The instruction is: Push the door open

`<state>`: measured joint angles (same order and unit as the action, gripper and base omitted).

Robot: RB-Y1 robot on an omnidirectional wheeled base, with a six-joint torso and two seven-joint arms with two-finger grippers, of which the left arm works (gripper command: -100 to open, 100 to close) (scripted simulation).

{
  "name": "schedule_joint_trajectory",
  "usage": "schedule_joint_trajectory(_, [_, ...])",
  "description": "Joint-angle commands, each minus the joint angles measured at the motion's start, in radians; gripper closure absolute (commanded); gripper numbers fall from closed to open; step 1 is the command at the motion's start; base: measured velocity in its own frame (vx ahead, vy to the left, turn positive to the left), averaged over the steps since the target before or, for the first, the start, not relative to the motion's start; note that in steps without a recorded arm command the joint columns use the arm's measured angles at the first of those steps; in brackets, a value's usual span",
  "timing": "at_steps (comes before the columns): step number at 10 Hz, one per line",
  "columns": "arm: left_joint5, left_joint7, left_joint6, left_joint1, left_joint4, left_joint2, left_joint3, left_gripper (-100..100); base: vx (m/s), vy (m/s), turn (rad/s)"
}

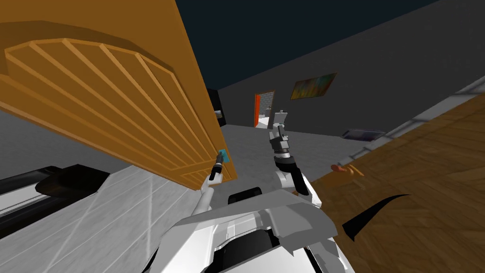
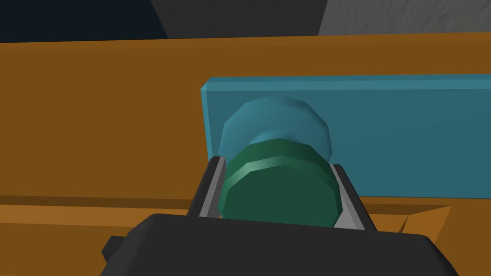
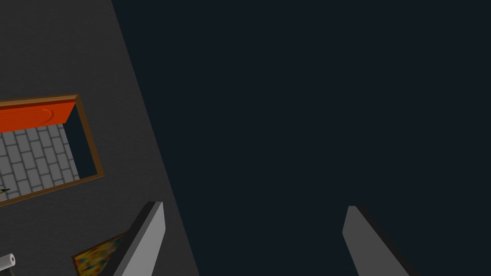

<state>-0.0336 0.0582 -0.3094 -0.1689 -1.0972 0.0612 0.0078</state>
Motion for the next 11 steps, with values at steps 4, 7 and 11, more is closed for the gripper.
schedule_joint_trajectory(4, [0.0,-0.018,-0.006,0.004,0.005,0.012,0.026,-100,0.102,-0.089,0.134])
schedule_joint_trajectory(7, [-0.01,-0.031,-0.002,0.017,-0.015,-0.02,0.005,-100,-0.228,0.01,0.118])
schedule_joint_trajectory(11, [-0.021,-0.047,0.003,0.033,-0.038,-0.107,-0.02,-100,-0.196,-0.015,0.09])
